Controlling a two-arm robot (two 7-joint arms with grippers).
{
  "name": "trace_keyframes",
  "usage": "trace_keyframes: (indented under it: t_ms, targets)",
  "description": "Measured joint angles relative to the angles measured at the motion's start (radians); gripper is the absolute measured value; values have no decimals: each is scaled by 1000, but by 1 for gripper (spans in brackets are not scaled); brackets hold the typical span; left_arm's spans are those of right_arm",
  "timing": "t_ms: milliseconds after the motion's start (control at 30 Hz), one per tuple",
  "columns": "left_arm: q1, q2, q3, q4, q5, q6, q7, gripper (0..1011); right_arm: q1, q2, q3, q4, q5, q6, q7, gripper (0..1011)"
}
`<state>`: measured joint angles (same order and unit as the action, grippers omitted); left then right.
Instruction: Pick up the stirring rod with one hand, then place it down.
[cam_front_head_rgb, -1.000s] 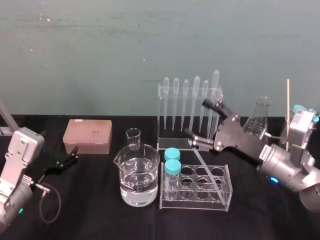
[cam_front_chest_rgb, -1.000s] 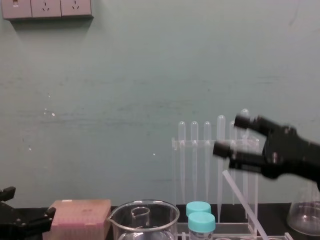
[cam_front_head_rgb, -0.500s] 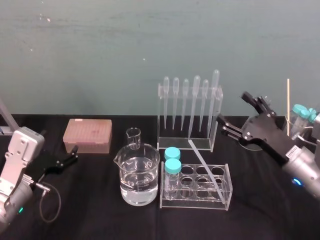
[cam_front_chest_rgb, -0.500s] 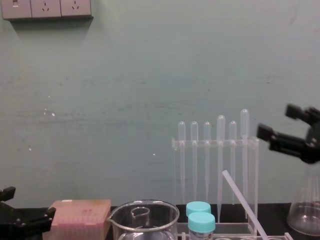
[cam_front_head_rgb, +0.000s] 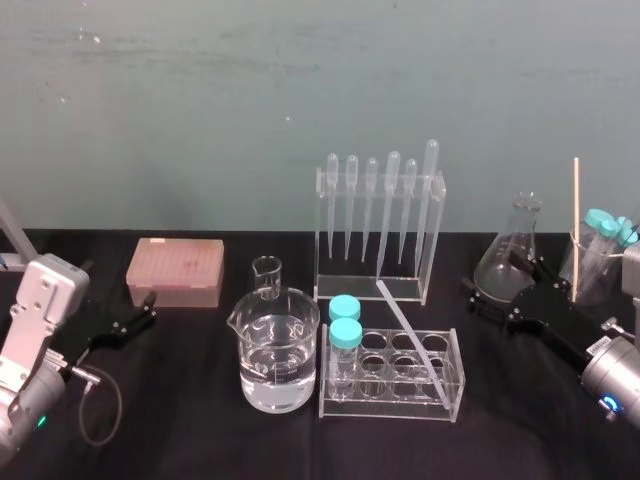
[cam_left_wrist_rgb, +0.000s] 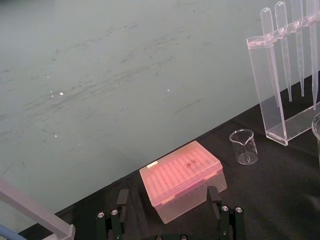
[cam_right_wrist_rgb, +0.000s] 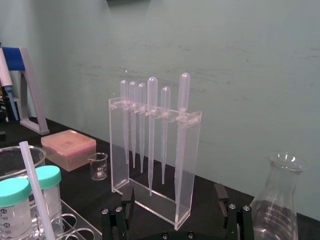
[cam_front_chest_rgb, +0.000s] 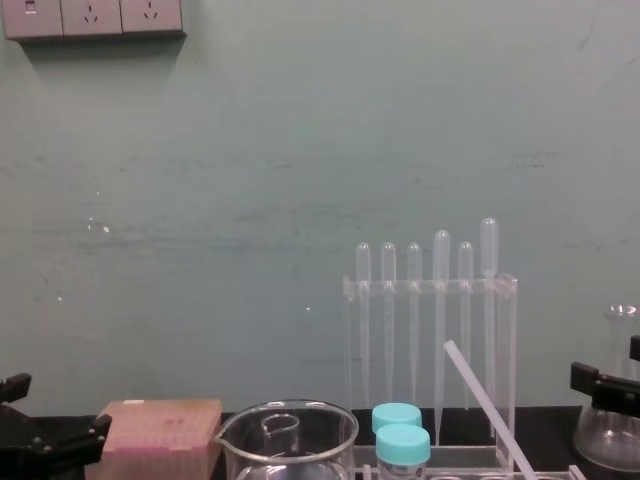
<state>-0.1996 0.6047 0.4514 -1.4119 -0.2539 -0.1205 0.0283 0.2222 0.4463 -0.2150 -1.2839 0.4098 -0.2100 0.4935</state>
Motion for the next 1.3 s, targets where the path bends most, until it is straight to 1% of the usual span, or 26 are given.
trace_keyframes:
  t_ms: [500, 1300]
  targets:
    - [0, 0, 0, 0, 0, 0, 0, 1000, 2, 1, -2, 0, 1, -15, 1, 1003]
    - [0, 0, 0, 0, 0, 0, 0, 1000, 3, 1, -3, -2, 1, -19, 3, 1003]
